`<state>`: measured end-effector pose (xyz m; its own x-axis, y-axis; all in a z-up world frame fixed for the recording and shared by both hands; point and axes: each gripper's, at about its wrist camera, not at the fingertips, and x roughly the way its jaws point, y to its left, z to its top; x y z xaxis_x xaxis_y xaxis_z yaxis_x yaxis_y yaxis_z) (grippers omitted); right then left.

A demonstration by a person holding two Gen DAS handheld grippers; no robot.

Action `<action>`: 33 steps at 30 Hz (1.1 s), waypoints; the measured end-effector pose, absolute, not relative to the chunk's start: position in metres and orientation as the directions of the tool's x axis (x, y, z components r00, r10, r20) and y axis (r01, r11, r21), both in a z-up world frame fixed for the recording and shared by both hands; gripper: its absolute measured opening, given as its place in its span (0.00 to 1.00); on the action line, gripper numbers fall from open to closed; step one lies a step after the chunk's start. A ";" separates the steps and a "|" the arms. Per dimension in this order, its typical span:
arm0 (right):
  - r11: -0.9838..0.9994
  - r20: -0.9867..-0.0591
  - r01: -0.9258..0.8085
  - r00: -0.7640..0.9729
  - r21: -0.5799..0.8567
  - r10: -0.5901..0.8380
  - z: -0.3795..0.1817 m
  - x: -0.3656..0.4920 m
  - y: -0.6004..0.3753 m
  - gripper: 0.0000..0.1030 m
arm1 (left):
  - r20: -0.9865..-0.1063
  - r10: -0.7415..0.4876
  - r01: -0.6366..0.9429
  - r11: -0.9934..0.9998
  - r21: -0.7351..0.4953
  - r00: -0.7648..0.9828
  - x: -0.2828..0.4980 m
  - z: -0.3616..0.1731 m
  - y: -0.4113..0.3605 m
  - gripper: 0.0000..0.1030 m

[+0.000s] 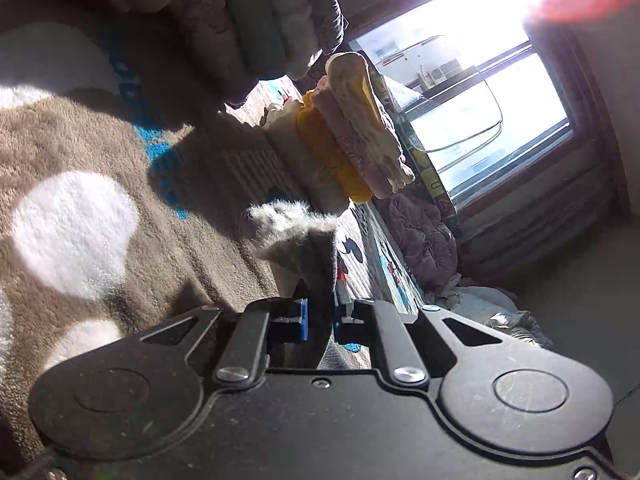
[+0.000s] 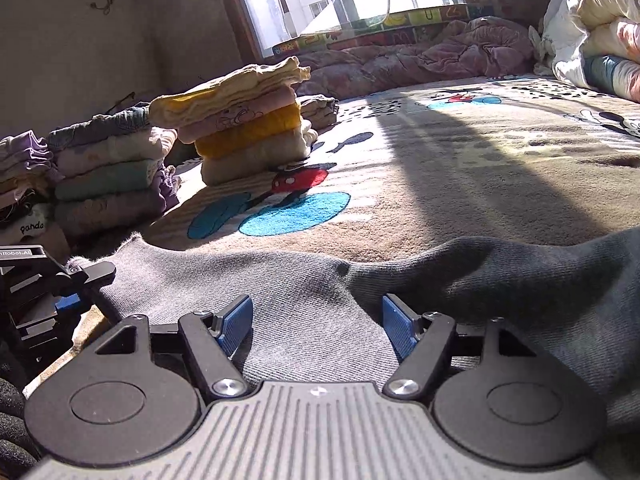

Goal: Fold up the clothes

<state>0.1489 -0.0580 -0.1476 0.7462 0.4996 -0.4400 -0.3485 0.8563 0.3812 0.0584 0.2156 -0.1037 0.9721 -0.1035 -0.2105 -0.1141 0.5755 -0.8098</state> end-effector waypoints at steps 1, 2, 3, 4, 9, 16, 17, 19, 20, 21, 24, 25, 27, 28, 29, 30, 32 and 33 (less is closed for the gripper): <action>0.831 -0.417 -0.339 0.742 0.440 0.524 -0.149 0.150 -0.067 0.66 | -0.169 -0.130 -0.058 0.600 -0.798 0.977 0.056 -0.093 0.206 0.08; 0.785 -0.387 -0.312 0.736 0.535 0.556 -0.153 0.153 -0.080 0.64 | -0.133 -0.159 -0.008 0.610 -0.792 0.978 0.054 -0.085 0.198 0.08; 0.751 -0.370 -0.285 0.732 0.595 0.571 -0.157 0.157 -0.089 0.60 | -0.109 -0.185 0.031 0.625 -0.780 0.977 0.053 -0.079 0.189 0.08; 0.719 -0.358 -0.267 0.725 0.641 0.589 -0.160 0.162 -0.095 0.60 | -0.096 -0.206 0.061 0.643 -0.763 0.974 0.052 -0.073 0.180 0.08; 0.507 -0.269 -0.188 0.668 0.842 0.694 -0.164 0.178 -0.124 0.62 | -0.097 -0.289 0.140 0.698 -0.702 0.952 0.058 -0.059 0.137 0.08; 0.194 -0.102 -0.054 0.696 0.980 0.711 -0.175 0.168 -0.205 0.65 | -0.089 -0.382 0.240 0.728 -0.642 0.920 0.074 -0.036 0.074 0.08; 0.178 -0.086 -0.059 0.702 0.982 0.707 -0.174 0.163 -0.216 0.65 | -0.099 -0.399 0.255 0.737 -0.626 0.912 0.078 -0.035 0.061 0.08; 0.148 -0.054 -0.070 0.714 0.987 0.698 -0.174 0.152 -0.238 0.65 | -0.122 -0.429 0.282 0.756 -0.591 0.895 0.084 -0.035 0.036 0.08; 0.132 -0.038 -0.074 0.721 0.989 0.692 -0.173 0.146 -0.249 0.65 | -0.134 -0.441 0.295 0.765 -0.572 0.887 0.086 -0.037 0.024 0.08; 0.112 -0.025 -0.070 0.735 0.991 0.678 -0.173 0.142 -0.263 0.66 | -0.149 -0.452 0.306 0.777 -0.550 0.880 0.089 -0.039 0.011 0.08; 0.055 0.015 -0.064 0.777 0.996 0.629 -0.173 0.134 -0.306 0.68 | -0.196 -0.474 0.340 0.812 -0.475 0.859 0.096 -0.048 -0.028 0.08; 0.052 0.021 -0.068 0.786 0.996 0.618 -0.173 0.132 -0.318 0.70 | -0.214 -0.474 0.352 0.829 -0.435 0.854 0.097 -0.051 -0.041 0.08; 0.081 0.016 -0.081 0.798 0.993 0.602 -0.173 0.128 -0.340 0.77 | -0.250 -0.474 0.371 0.853 -0.366 0.844 0.099 -0.060 -0.063 0.08; 0.089 0.011 -0.080 0.802 0.993 0.597 -0.176 0.126 -0.349 0.81 | -0.269 -0.473 0.380 0.863 -0.333 0.839 0.100 -0.064 -0.074 0.08; 0.083 0.010 -0.073 0.805 0.994 0.593 -0.182 0.125 -0.357 0.82 | -0.285 -0.470 0.390 0.872 -0.297 0.835 0.100 -0.070 -0.083 0.08; 0.065 0.012 -0.062 0.810 0.996 0.587 -0.188 0.125 -0.362 0.82 | -0.300 -0.467 0.401 0.879 -0.257 0.832 0.100 -0.075 -0.091 0.08; 0.053 0.013 -0.052 0.821 0.997 0.571 -0.194 0.127 -0.370 0.82 | -0.330 -0.457 0.422 0.889 -0.177 0.826 0.100 -0.086 -0.107 0.08; 0.071 0.009 -0.061 0.822 0.996 0.569 -0.192 0.127 -0.371 0.81 | -0.345 -0.452 0.432 0.891 -0.137 0.823 0.100 -0.092 -0.114 0.08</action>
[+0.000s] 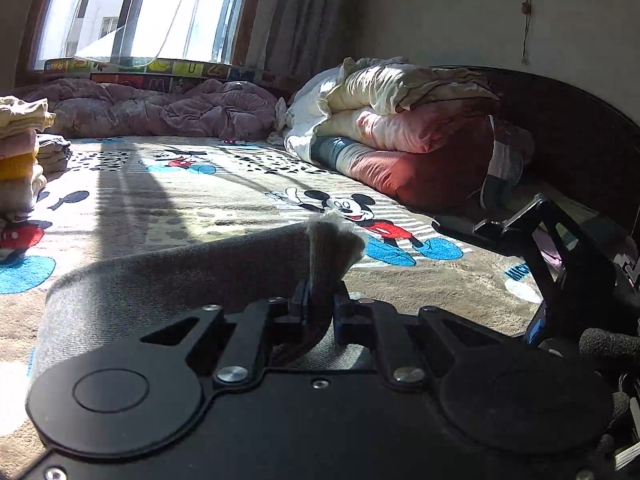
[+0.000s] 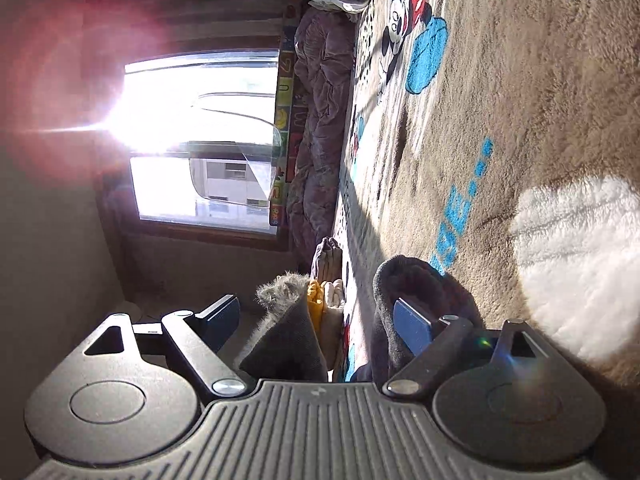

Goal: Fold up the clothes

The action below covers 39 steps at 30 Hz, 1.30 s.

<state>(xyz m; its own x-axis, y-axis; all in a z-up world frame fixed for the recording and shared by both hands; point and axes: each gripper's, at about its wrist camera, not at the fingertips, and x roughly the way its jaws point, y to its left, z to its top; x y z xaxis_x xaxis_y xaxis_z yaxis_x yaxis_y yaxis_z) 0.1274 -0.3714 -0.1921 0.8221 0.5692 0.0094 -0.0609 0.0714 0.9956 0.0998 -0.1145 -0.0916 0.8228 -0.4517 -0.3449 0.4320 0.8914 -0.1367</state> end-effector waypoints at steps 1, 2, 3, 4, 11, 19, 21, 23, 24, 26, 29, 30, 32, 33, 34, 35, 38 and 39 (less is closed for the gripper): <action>0.089 0.006 -0.069 0.824 0.994 0.567 -0.190 0.128 -0.373 0.82 | -0.359 -0.445 0.442 0.892 -0.096 0.820 0.100 -0.097 -0.122 0.08; 0.107 0.003 -0.077 0.825 0.991 0.565 -0.189 0.129 -0.375 0.81 | -0.371 -0.440 0.449 0.891 -0.065 0.818 0.099 -0.102 -0.128 0.08; 0.125 0.001 -0.086 0.827 0.988 0.562 -0.187 0.130 -0.376 0.81 | -0.379 -0.435 0.454 0.890 -0.043 0.817 0.099 -0.106 -0.132 0.08; 0.146 -0.003 -0.095 0.828 0.985 0.560 -0.185 0.131 -0.378 0.81 | -0.387 -0.428 0.455 0.890 -0.025 0.817 0.099 -0.110 -0.135 0.08; 0.409 -0.069 -0.196 0.833 0.891 0.548 -0.151 0.138 -0.361 0.79 | -0.438 -0.440 0.497 0.868 0.018 0.784 0.097 -0.116 -0.142 0.33; 0.657 -0.089 -0.319 0.857 0.683 0.508 -0.110 0.123 -0.334 0.69 | -0.309 -0.415 0.387 0.910 -0.150 0.856 0.074 -0.065 -0.030 0.44; 0.729 -0.109 -0.363 0.852 0.581 0.512 -0.100 0.122 -0.314 0.66 | -0.294 -0.344 0.309 0.938 -0.159 0.892 0.084 -0.062 -0.006 0.42; 0.792 -0.155 -0.401 0.842 0.460 0.516 -0.096 0.120 -0.288 0.62 | -0.287 -0.294 0.258 0.953 -0.156 0.912 0.092 -0.061 0.010 0.41; 0.817 -0.177 -0.419 0.838 0.396 0.516 -0.094 0.120 -0.275 0.59 | -0.289 -0.294 0.257 0.953 -0.159 0.911 0.095 -0.063 0.012 0.38; 0.855 -0.244 -0.435 0.829 0.281 0.502 -0.096 0.123 -0.253 0.54 | -0.301 -0.302 0.262 0.951 -0.164 0.905 0.095 -0.068 0.015 0.34; 0.898 -0.381 -0.384 0.814 0.213 0.438 -0.115 0.138 -0.237 0.47 | -0.327 -0.288 0.250 0.956 -0.153 0.900 0.085 -0.073 0.018 0.33; 0.898 -0.387 -0.371 0.812 0.236 0.437 -0.118 0.140 -0.239 0.45 | -0.337 -0.282 0.245 0.958 -0.148 0.899 0.081 -0.074 0.019 0.34; 0.889 -0.378 -0.367 0.809 0.274 0.451 -0.119 0.142 -0.245 0.44 | -0.368 -0.245 0.250 0.968 -0.035 0.897 0.069 -0.083 0.008 0.54; 0.884 -0.373 -0.366 0.807 0.291 0.457 -0.120 0.143 -0.247 0.44 | -0.384 -0.222 0.255 0.966 0.037 0.896 0.061 -0.089 0.000 0.61; 0.881 -0.365 -0.368 0.809 0.298 0.461 -0.120 0.142 -0.248 0.44 | -0.398 -0.197 0.259 0.960 0.108 0.896 0.054 -0.095 -0.007 0.61; 0.878 -0.357 -0.369 0.810 0.306 0.465 -0.121 0.142 -0.248 0.44 | -0.409 -0.153 0.248 0.950 0.190 0.900 0.051 -0.103 -0.017 0.61; 0.868 -0.340 -0.370 0.811 0.332 0.476 -0.122 0.145 -0.250 0.45 | -0.425 -0.056 0.188 0.942 0.277 0.904 0.061 -0.120 -0.035 0.58; 0.868 -0.342 -0.369 0.810 0.334 0.476 -0.122 0.145 -0.250 0.45 | -0.428 -0.036 0.172 0.944 0.283 0.903 0.065 -0.123 -0.039 0.56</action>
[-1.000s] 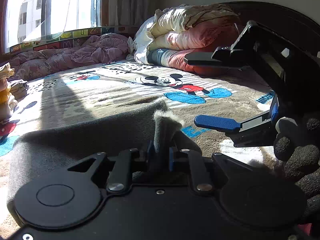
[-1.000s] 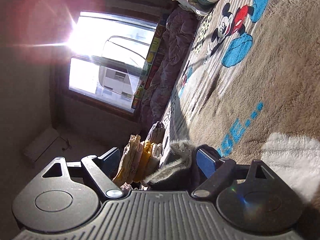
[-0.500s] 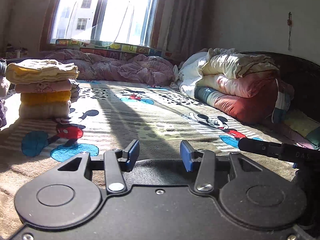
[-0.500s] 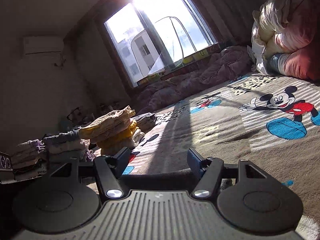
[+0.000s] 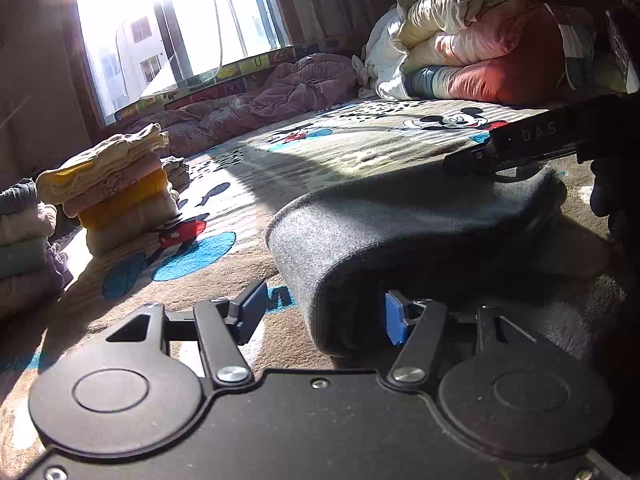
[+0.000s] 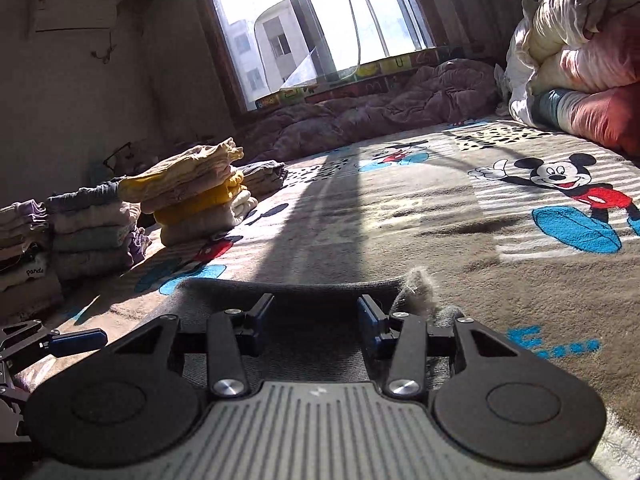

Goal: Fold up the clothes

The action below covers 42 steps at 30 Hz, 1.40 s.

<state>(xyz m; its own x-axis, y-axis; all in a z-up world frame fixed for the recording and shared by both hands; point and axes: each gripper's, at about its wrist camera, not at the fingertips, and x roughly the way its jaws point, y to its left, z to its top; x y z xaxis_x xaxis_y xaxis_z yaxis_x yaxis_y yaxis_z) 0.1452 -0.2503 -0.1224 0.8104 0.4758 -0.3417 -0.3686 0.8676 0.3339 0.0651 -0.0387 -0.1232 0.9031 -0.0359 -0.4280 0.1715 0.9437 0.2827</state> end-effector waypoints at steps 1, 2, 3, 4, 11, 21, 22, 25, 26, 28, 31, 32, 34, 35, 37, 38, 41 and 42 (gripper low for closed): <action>0.868 -0.342 -0.368 0.811 0.334 0.475 -0.123 0.145 -0.250 0.45 | -0.430 -0.004 0.150 0.940 0.306 0.903 0.069 -0.127 -0.044 0.54; 0.868 -0.343 -0.368 0.810 0.332 0.475 -0.123 0.145 -0.250 0.45 | -0.431 0.037 0.126 0.931 0.343 0.902 0.074 -0.132 -0.049 0.52; 0.870 -0.346 -0.370 0.810 0.325 0.474 -0.123 0.144 -0.250 0.44 | -0.433 0.067 0.109 0.924 0.368 0.899 0.078 -0.135 -0.054 0.50; 0.874 -0.349 -0.371 0.811 0.314 0.470 -0.122 0.144 -0.249 0.44 | -0.434 0.088 0.089 0.924 0.371 0.897 0.081 -0.138 -0.055 0.46; 0.911 -0.419 -0.302 0.815 0.281 0.399 -0.141 0.155 -0.256 0.00 | -0.535 0.101 -0.150 0.988 -0.047 0.838 0.084 -0.137 0.020 0.59; 0.909 -0.385 -0.300 0.833 0.290 0.397 -0.128 0.142 -0.268 0.07 | -0.519 -0.050 0.039 0.999 -0.032 0.853 0.064 -0.101 0.020 0.54; 0.908 -0.362 -0.299 0.844 0.294 0.396 -0.122 0.135 -0.273 0.12 | -0.499 -0.072 0.068 0.997 -0.027 0.864 0.059 -0.092 0.023 0.54; 0.908 -0.305 -0.303 0.870 0.290 0.388 -0.108 0.120 -0.280 0.21 | -0.383 -0.121 0.112 0.993 -0.046 0.916 0.055 -0.073 0.026 0.52; 0.907 -0.285 -0.312 0.875 0.283 0.390 -0.104 0.116 -0.280 0.21 | -0.340 -0.136 0.125 0.991 -0.053 0.931 0.055 -0.067 0.027 0.52; 0.905 -0.262 -0.341 0.876 0.257 0.404 -0.101 0.115 -0.274 0.21 | -0.304 -0.159 0.157 0.987 -0.033 0.939 0.065 -0.065 0.022 0.47; 0.896 -0.250 -0.397 0.864 0.198 0.438 -0.100 0.120 -0.255 0.21 | -0.310 -0.199 0.203 0.979 -0.020 0.930 0.091 -0.073 0.010 0.32; 0.897 -0.251 -0.401 0.863 0.185 0.438 -0.102 0.124 -0.249 0.21 | -0.321 -0.209 0.212 0.977 -0.027 0.924 0.100 -0.078 0.007 0.29; 0.899 -0.260 -0.406 0.862 0.162 0.436 -0.106 0.132 -0.238 0.21 | -0.378 -0.217 0.219 0.975 -0.038 0.900 0.118 -0.093 0.002 0.29; 0.907 -0.303 -0.387 0.855 0.168 0.421 -0.112 0.141 -0.236 0.22 | -0.437 -0.208 0.217 0.976 -0.029 0.875 0.129 -0.106 -0.001 0.29; 0.920 -0.388 -0.349 0.834 0.178 0.392 -0.123 0.157 -0.231 0.25 | -0.511 -0.190 0.218 0.976 -0.005 0.838 0.143 -0.129 -0.006 0.29; 0.926 -0.430 -0.332 0.820 0.179 0.377 -0.130 0.166 -0.229 0.24 | -0.492 -0.186 0.223 0.975 0.016 0.851 0.141 -0.134 -0.008 0.29; 0.924 -0.452 -0.334 0.806 0.185 0.382 -0.143 0.171 -0.231 0.21 | -0.483 -0.192 0.233 0.972 0.025 0.855 0.140 -0.139 -0.007 0.29; 0.923 -0.458 -0.339 0.802 0.180 0.384 -0.142 0.171 -0.231 0.21 | -0.483 -0.195 0.236 0.971 0.025 0.854 0.140 -0.140 -0.006 0.30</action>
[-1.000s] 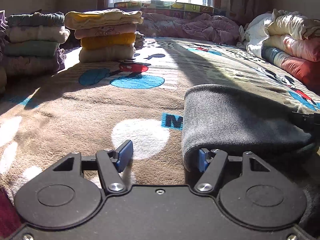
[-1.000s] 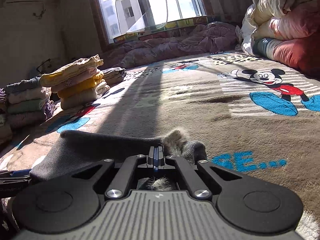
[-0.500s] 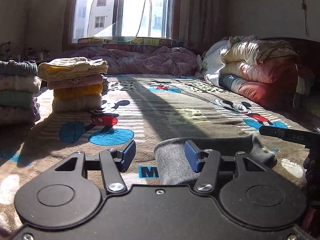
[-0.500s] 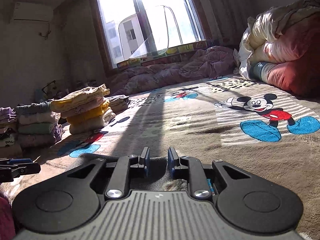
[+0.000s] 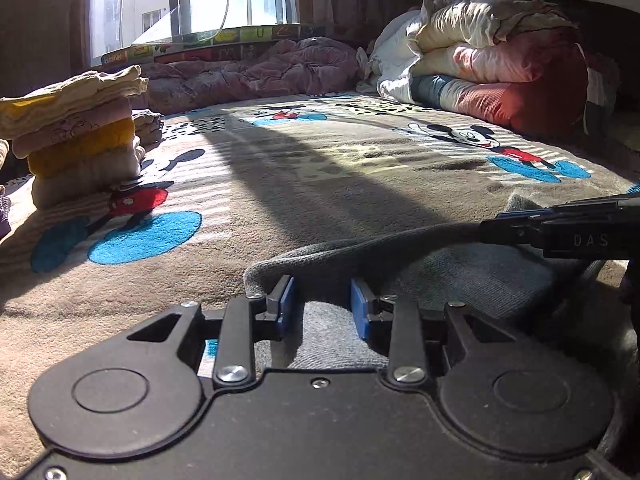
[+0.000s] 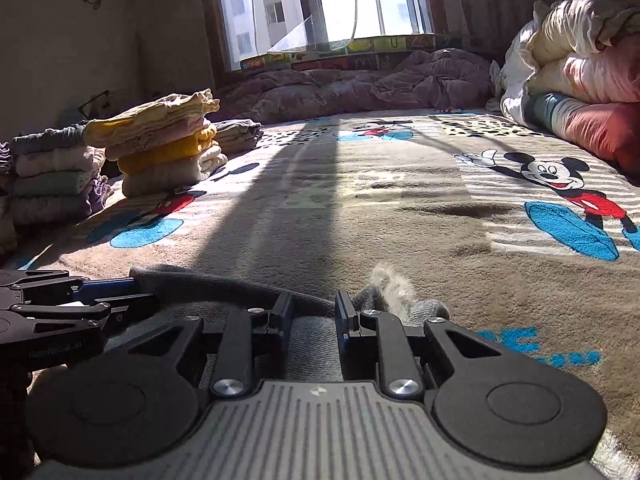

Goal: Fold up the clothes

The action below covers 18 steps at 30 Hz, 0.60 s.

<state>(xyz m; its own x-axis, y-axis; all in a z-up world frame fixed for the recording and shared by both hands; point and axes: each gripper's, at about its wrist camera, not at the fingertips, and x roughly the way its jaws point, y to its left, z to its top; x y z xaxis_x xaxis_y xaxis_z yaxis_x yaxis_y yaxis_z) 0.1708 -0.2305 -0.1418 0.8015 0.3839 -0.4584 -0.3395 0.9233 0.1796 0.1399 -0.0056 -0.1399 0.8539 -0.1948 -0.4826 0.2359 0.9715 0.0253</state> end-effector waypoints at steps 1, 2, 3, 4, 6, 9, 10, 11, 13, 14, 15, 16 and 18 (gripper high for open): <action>0.920 -0.455 -0.344 0.800 0.186 0.391 -0.143 0.171 -0.232 0.21 | -0.484 -0.197 0.238 0.971 0.025 0.853 0.140 -0.140 -0.005 0.30; 0.918 -0.451 -0.348 0.800 0.191 0.397 -0.143 0.170 -0.233 0.21 | -0.486 -0.196 0.239 0.971 0.028 0.852 0.141 -0.139 -0.005 0.30; 0.918 -0.440 -0.349 0.806 0.187 0.396 -0.140 0.167 -0.234 0.20 | -0.488 -0.192 0.238 0.971 0.034 0.851 0.140 -0.136 -0.006 0.30; 0.919 -0.429 -0.351 0.812 0.182 0.395 -0.136 0.164 -0.235 0.20 | -0.490 -0.184 0.237 0.970 0.048 0.852 0.137 -0.130 -0.008 0.30; 0.926 -0.399 -0.350 0.836 0.141 0.376 -0.126 0.154 -0.235 0.27 | -0.442 -0.209 0.244 0.970 0.022 0.872 0.124 -0.116 -0.007 0.30; 0.933 -0.395 -0.342 0.847 0.111 0.357 -0.123 0.147 -0.238 0.37 | -0.414 -0.237 0.256 0.967 -0.011 0.879 0.120 -0.108 -0.010 0.37; 0.935 -0.400 -0.339 0.846 0.107 0.353 -0.124 0.146 -0.239 0.37 | -0.450 -0.225 0.254 0.967 0.004 0.864 0.127 -0.113 -0.014 0.37; 0.938 -0.406 -0.336 0.847 0.090 0.342 -0.127 0.146 -0.238 0.37 | -0.505 -0.201 0.251 0.968 0.032 0.840 0.136 -0.122 -0.019 0.38; 0.942 -0.417 -0.331 0.850 0.052 0.321 -0.133 0.145 -0.234 0.36 | -0.506 -0.185 0.259 0.963 0.079 0.843 0.141 -0.133 -0.025 0.41; 0.942 -0.422 -0.334 0.852 0.016 0.310 -0.133 0.143 -0.230 0.36 | -0.502 -0.185 0.260 0.962 0.084 0.845 0.140 -0.134 -0.025 0.42; 0.941 -0.424 -0.337 0.856 -0.021 0.297 -0.133 0.139 -0.227 0.36 | -0.509 -0.188 0.263 0.962 0.078 0.840 0.139 -0.131 -0.024 0.42; 0.941 -0.417 -0.333 0.866 -0.066 0.277 -0.131 0.134 -0.224 0.36 | -0.514 -0.195 0.270 0.960 0.076 0.835 0.136 -0.126 -0.022 0.42; 0.934 -0.398 -0.311 0.890 -0.176 0.222 -0.128 0.122 -0.217 0.36 | -0.475 -0.229 0.263 0.965 0.004 0.850 0.121 -0.112 -0.008 0.53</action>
<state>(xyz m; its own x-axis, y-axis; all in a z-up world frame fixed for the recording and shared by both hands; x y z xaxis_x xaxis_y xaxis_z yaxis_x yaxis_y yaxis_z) 0.1218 -0.2172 -0.1282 0.8905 0.2215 -0.3975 -0.3111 0.9339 -0.1764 0.1209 -0.0082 -0.1119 0.8498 -0.2295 -0.4746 0.2625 0.9649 0.0035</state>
